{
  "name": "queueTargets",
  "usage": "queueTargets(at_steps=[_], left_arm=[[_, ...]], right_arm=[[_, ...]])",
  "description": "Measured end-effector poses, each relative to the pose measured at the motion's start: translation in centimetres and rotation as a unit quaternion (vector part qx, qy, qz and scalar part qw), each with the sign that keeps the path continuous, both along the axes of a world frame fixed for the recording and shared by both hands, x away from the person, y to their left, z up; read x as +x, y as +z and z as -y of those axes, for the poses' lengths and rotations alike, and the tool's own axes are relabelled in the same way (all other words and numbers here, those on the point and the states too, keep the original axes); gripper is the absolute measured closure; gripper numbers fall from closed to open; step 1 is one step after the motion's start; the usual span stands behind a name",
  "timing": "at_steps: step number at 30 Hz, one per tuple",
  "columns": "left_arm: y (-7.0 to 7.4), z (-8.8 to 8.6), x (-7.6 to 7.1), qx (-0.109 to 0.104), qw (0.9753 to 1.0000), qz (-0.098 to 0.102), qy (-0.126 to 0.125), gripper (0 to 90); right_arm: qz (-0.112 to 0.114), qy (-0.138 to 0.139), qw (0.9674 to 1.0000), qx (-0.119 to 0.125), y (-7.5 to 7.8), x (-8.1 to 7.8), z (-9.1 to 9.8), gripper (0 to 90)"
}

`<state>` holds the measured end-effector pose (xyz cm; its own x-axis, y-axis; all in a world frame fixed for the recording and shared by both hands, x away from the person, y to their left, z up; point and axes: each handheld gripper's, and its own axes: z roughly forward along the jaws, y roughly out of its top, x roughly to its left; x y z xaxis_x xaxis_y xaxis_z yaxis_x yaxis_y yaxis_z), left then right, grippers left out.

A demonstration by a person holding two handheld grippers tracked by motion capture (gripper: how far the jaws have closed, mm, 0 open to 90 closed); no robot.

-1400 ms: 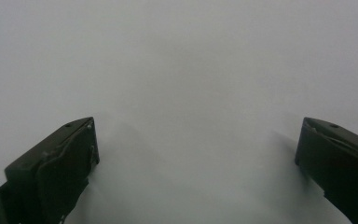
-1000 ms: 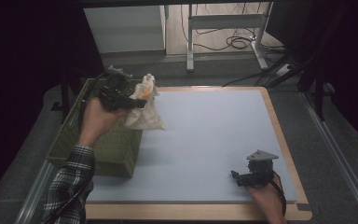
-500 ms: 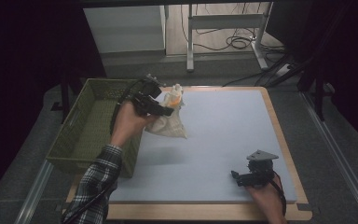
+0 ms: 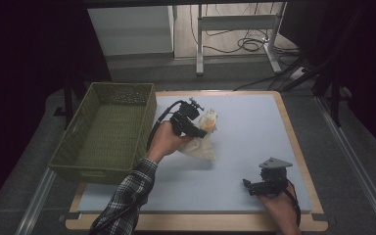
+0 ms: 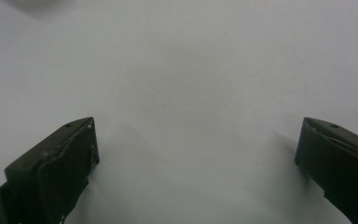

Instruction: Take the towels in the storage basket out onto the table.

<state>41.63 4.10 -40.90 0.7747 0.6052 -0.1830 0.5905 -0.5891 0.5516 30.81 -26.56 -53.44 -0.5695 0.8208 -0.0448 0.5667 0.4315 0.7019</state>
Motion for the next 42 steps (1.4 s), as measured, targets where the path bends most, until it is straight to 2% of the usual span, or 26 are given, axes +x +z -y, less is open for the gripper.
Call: queueTargets(at_steps=[1, 4, 5, 6, 9, 10, 12, 13, 14, 18, 19, 20, 21, 24, 25, 28, 32, 35, 36, 37, 38, 42], left_arm=[[0.0, 0.0, 0.0, 0.000, 1.0000, 0.000, 0.000, 70.6], [-1.9, 1.0, 0.4, 0.015, 0.9999, -0.001, 0.003, 70.3], [-1.9, 1.0, 0.4, 0.015, 0.9999, -0.001, 0.003, 70.1], [-2.4, 1.1, 0.6, 0.025, 0.9997, 0.002, 0.002, 70.0], [-3.8, 1.4, 1.2, 0.040, 0.9991, 0.005, 0.013, 69.1], [-4.8, 1.4, 1.7, 0.047, 0.9986, 0.006, 0.022, 68.5], [-5.7, 1.4, 2.0, 0.059, 0.9976, 0.015, 0.032, 64.8], [-5.7, 1.4, 2.0, 0.059, 0.9976, 0.015, 0.032, 61.5], [-6.4, 1.2, 2.2, 0.062, 0.9968, 0.020, 0.047, 56.3], [-6.4, 0.5, 2.4, 0.046, 0.9969, 0.017, 0.061, 36.9], [-6.2, 0.2, 2.3, 0.041, 0.9970, 0.017, 0.062, 36.2], [-5.3, -0.5, 2.0, 0.028, 0.9974, 0.021, 0.063, 34.6], [-5.3, -0.5, 2.0, 0.028, 0.9974, 0.021, 0.063, 33.8], [-3.9, -1.5, 1.2, 0.027, 0.9974, 0.035, 0.058, 34.3], [-3.9, -1.5, 1.2, 0.027, 0.9974, 0.035, 0.058, 35.4], [-3.3, -2.0, 0.0, 0.023, 0.9978, 0.041, 0.047, 38.4], [-3.5, -2.2, -0.7, 0.017, 0.9981, 0.045, 0.039, 40.1], [-3.9, -2.3, -0.8, 0.007, 0.9985, 0.042, 0.036, 36.7], [-4.4, -2.2, -0.8, -0.006, 0.9988, 0.035, 0.033, 34.1], [-4.4, -2.2, -0.8, -0.006, 0.9988, 0.035, 0.033, 30.1], [-5.0, -1.8, -0.6, -0.008, 0.9985, 0.037, 0.039, 27.5], [-6.0, -1.2, -0.2, 0.000, 0.9981, 0.042, 0.046, 24.7]], right_arm=[[0.000, 0.000, 1.0000, 0.000, 0.0, 0.0, 0.0, 0.0], [0.000, 0.000, 1.0000, 0.000, 0.0, 0.0, 0.0, 0.0], [0.000, 0.000, 1.0000, 0.000, 0.0, 0.0, 0.0, 0.0], [0.000, 0.000, 1.0000, 0.000, 0.0, 0.0, 0.0, 0.0], [0.000, 0.000, 1.0000, -0.001, 0.0, 0.0, 0.0, 0.0], [0.000, 0.001, 1.0000, 0.000, 0.0, 0.0, 0.0, 0.0], [0.000, 0.001, 1.0000, 0.000, 0.0, 0.0, 0.0, 0.0], [0.000, 0.001, 1.0000, 0.000, 0.0, 0.0, 0.0, 0.0], [-0.001, 0.001, 1.0000, 0.000, 0.0, 0.0, 0.0, 0.0], [0.000, 0.001, 1.0000, 0.000, 0.0, 0.0, 0.0, 0.0], [0.000, 0.001, 1.0000, 0.000, 0.0, 0.0, 0.0, 0.0], [0.000, 0.001, 1.0000, 0.000, 0.0, 0.0, 0.0, 0.0], [0.000, 0.001, 1.0000, 0.000, 0.0, 0.0, 0.0, 0.0], [-0.001, 0.000, 1.0000, 0.000, 0.0, 0.0, 0.0, 0.0], [-0.001, 0.000, 1.0000, 0.000, 0.0, 0.0, 0.0, 0.0], [0.000, 0.001, 1.0000, 0.000, 0.0, 0.0, 0.0, 0.0], [-0.001, 0.004, 1.0000, -0.002, 0.1, 0.0, 0.0, 0.1], [-0.002, 0.008, 1.0000, -0.002, 0.2, 0.1, 0.1, 2.2], [-0.002, 0.018, 0.9998, 0.001, 0.5, 0.0, 0.1, 12.4], [-0.002, 0.018, 0.9998, 0.001, 0.5, 0.0, 0.1, 12.4], [-0.004, 0.027, 0.9996, 0.000, 0.6, 0.1, 0.0, 15.3], [-0.007, 0.037, 0.9993, 0.000, 0.8, 0.5, -0.4, 20.0]])
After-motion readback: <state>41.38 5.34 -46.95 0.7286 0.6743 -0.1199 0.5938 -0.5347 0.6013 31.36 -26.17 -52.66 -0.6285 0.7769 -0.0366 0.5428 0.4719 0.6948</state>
